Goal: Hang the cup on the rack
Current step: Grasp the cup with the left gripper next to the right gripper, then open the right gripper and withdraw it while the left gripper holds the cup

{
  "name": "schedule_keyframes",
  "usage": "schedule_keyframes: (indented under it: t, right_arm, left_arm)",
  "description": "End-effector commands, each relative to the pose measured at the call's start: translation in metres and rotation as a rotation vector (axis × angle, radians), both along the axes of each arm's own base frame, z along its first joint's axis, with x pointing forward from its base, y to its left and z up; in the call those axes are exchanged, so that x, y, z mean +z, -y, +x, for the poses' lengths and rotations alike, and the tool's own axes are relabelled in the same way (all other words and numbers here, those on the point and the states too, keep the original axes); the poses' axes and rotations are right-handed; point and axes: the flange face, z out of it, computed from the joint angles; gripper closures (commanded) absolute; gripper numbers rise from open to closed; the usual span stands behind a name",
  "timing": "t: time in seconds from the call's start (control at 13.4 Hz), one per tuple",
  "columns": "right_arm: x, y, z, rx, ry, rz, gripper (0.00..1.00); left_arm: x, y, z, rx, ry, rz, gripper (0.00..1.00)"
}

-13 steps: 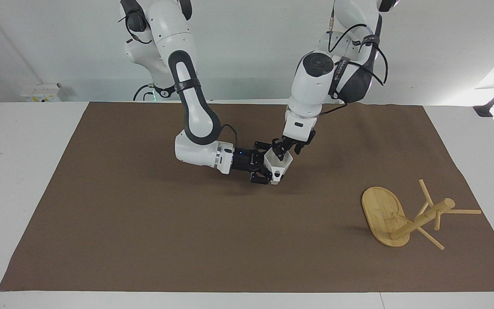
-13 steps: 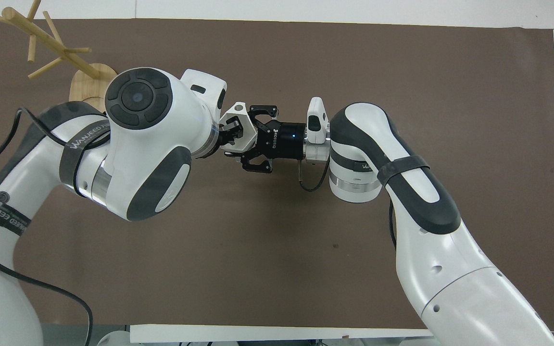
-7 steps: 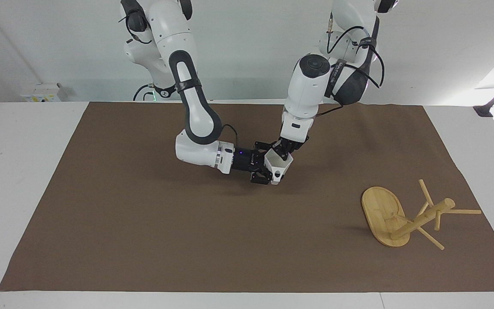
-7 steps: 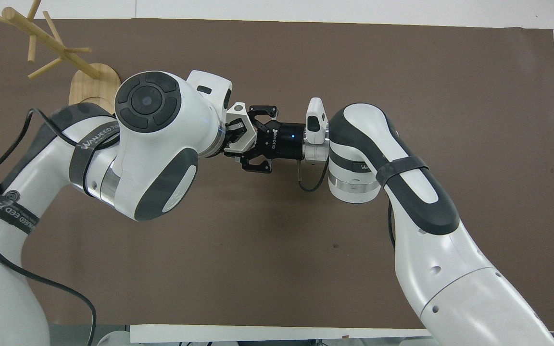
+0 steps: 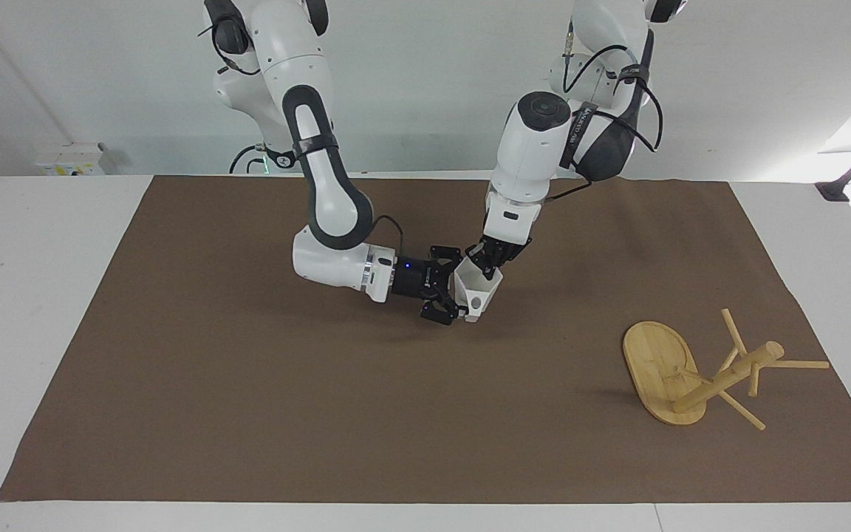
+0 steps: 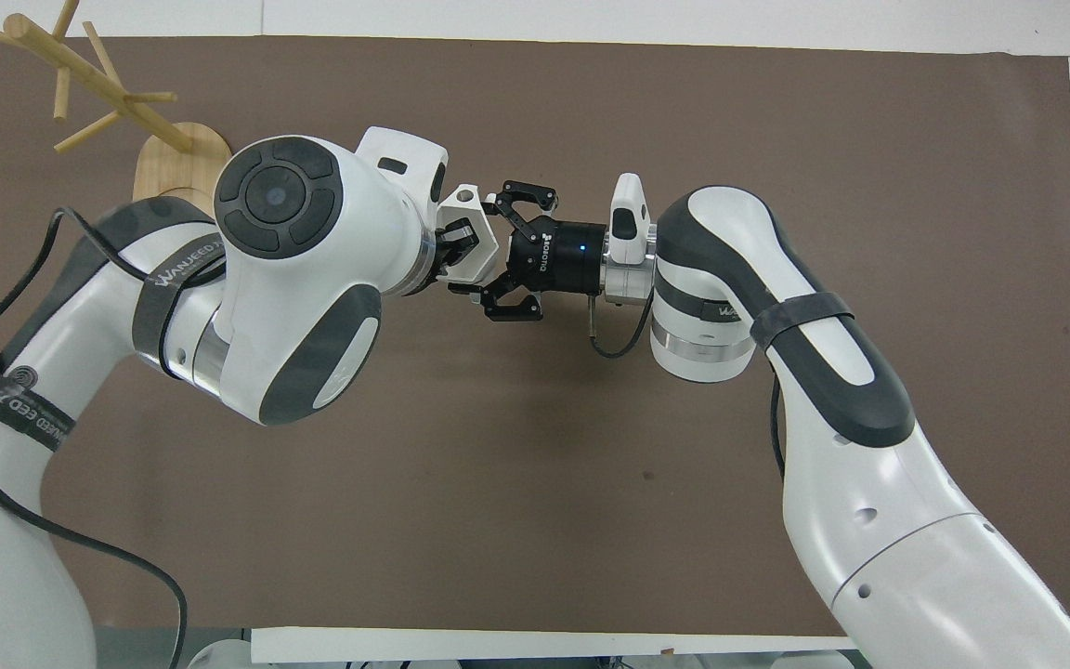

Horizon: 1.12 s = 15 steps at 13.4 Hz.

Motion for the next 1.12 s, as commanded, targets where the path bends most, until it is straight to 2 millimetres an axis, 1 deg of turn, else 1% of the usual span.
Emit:
schedule_keyframes:
  t: [0.0, 0.07, 0.15, 0.22, 0.37, 0.45, 0.52, 0.6, 0.67, 0.75, 0.82, 0.89, 0.97, 1.04]
  right_arm:
    - [0.018, 0.050, 0.024, -0.022, 0.001, 0.029, 0.00]
    - [0.017, 0.071, 0.028, 0.013, 0.012, 0.008, 0.00]
    - [0.017, 0.096, 0.033, 0.039, 0.023, -0.013, 0.00]
    - [0.017, 0.125, 0.038, 0.063, 0.029, -0.031, 0.00]
    - [0.017, 0.187, 0.039, 0.137, 0.007, -0.080, 0.00]
    - [0.019, 0.212, 0.039, 0.172, -0.009, -0.107, 0.00]
    - [0.023, 0.243, 0.040, 0.195, -0.022, -0.137, 0.00]
    - [0.030, 0.268, 0.038, 0.196, -0.050, -0.175, 0.00]
    - [0.042, 0.292, 0.033, 0.191, -0.090, -0.244, 0.00]
    - [0.062, 0.310, 0.029, 0.182, -0.150, -0.327, 0.00]
    - [0.092, 0.320, 0.025, 0.167, -0.212, -0.441, 0.00]
    - [0.121, 0.328, 0.018, 0.145, -0.277, -0.572, 0.00]
    - [0.148, 0.330, 0.008, 0.114, -0.332, -0.700, 0.00]
    - [0.168, 0.330, 0.001, 0.066, -0.388, -0.771, 0.00]
  left_arm:
    - [-0.007, -0.006, -0.007, 0.003, -0.035, 0.033, 1.00]
    - [-0.006, -0.008, -0.005, 0.009, -0.035, 0.034, 1.00]
    - [-0.006, -0.010, -0.004, 0.015, -0.036, 0.035, 1.00]
    - [-0.005, -0.011, -0.004, 0.019, -0.036, 0.036, 1.00]
    - [-0.003, -0.013, -0.001, 0.038, -0.032, 0.033, 1.00]
    - [-0.003, -0.016, 0.001, 0.048, -0.025, 0.036, 1.00]
    - [-0.002, -0.026, 0.010, 0.066, -0.003, 0.042, 1.00]
    - [0.001, -0.040, 0.019, 0.091, 0.027, 0.032, 1.00]
    - [0.002, -0.056, 0.028, 0.117, 0.051, 0.017, 1.00]
    - [0.008, -0.075, 0.037, 0.146, 0.086, -0.003, 1.00]
    - [0.009, -0.093, 0.042, 0.165, 0.113, -0.017, 1.00]
    - [0.012, -0.120, 0.048, 0.186, 0.149, -0.028, 1.00]
    - [0.008, -0.140, 0.050, 0.187, 0.182, -0.034, 1.00]
    - [0.001, -0.157, 0.050, 0.195, 0.217, -0.045, 1.00]
